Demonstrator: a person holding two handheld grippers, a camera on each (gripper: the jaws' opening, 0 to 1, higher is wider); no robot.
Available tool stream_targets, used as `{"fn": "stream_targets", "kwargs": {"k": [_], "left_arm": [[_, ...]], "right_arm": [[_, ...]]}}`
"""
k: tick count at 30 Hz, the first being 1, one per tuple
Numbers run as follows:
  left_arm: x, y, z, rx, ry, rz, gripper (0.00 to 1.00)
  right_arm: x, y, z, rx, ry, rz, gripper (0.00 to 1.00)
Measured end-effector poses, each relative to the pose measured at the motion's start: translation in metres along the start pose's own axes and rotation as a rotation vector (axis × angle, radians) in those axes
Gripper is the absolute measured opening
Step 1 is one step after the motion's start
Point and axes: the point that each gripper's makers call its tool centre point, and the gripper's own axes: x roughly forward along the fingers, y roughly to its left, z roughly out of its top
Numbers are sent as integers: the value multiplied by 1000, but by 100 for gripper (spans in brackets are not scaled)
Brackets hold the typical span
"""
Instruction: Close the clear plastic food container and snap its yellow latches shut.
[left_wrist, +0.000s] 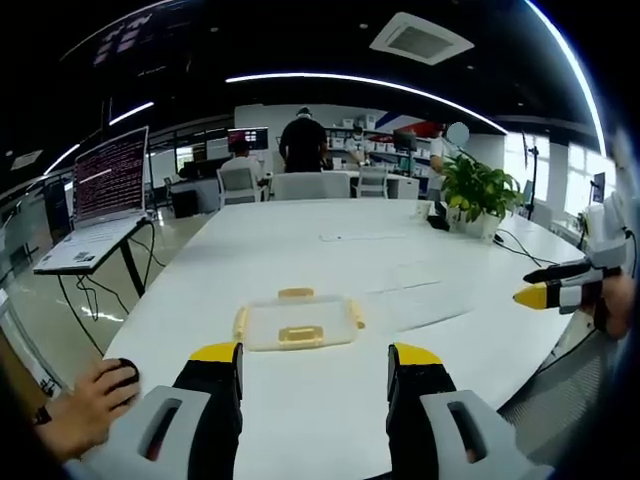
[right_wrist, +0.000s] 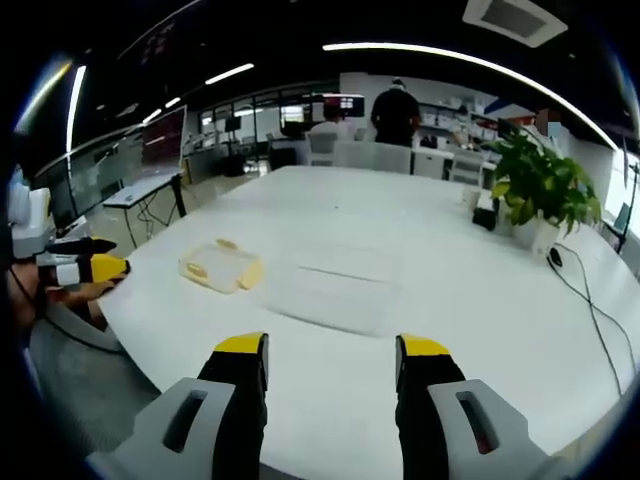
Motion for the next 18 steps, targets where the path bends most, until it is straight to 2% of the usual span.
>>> {"fn": "stream_targets", "kwargs": {"k": [9, 18], "left_arm": [[1, -1, -2, -3, 21, -7, 53], [1, -1, 2, -15, 20, -6, 53]], "right_arm": [[2, 6, 0, -34, 11, 19, 48], [3, 4, -1, -15, 21, 18, 48]]}}
